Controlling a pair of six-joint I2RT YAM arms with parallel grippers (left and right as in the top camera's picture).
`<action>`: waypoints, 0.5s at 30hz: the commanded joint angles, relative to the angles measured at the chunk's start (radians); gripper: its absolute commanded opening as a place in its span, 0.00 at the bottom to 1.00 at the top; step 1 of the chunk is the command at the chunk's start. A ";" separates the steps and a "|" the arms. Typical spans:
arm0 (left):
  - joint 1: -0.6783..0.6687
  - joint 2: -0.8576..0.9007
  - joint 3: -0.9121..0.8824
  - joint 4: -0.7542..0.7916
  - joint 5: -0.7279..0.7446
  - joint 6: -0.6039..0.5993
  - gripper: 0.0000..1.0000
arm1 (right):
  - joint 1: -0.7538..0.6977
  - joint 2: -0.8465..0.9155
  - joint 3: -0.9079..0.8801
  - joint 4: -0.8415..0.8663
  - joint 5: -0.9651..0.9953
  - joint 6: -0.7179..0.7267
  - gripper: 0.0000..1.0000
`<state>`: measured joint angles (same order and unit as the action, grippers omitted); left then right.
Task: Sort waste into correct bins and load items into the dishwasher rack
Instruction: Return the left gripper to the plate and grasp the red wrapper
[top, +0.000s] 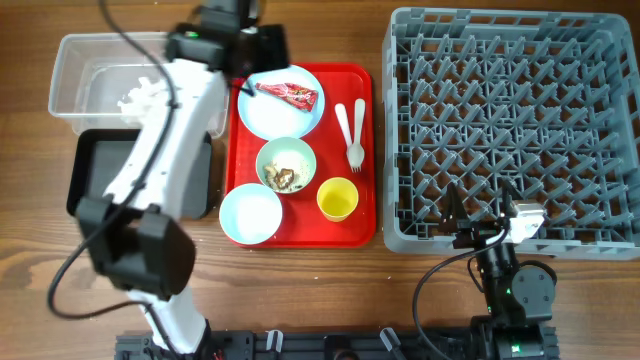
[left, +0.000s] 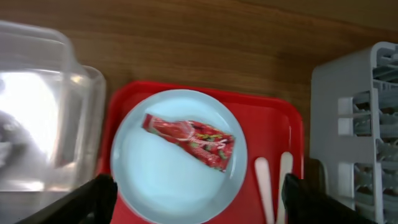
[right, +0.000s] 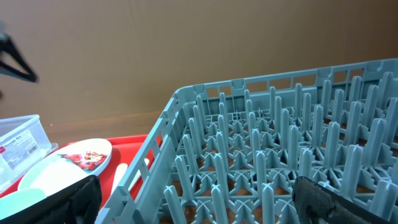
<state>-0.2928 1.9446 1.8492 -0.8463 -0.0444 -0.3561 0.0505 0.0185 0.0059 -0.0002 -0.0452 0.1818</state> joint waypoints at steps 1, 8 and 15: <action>-0.026 0.138 0.009 0.029 -0.059 -0.227 0.86 | -0.002 -0.005 -0.001 0.002 -0.013 0.009 1.00; -0.044 0.327 0.009 0.111 -0.051 -0.373 0.87 | -0.002 -0.005 -0.001 0.002 -0.013 0.009 1.00; -0.045 0.405 0.009 0.134 -0.051 -0.389 0.84 | -0.002 -0.005 -0.001 0.002 -0.013 0.008 1.00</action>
<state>-0.3340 2.3230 1.8503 -0.7246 -0.0868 -0.7021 0.0505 0.0185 0.0059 -0.0006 -0.0452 0.1818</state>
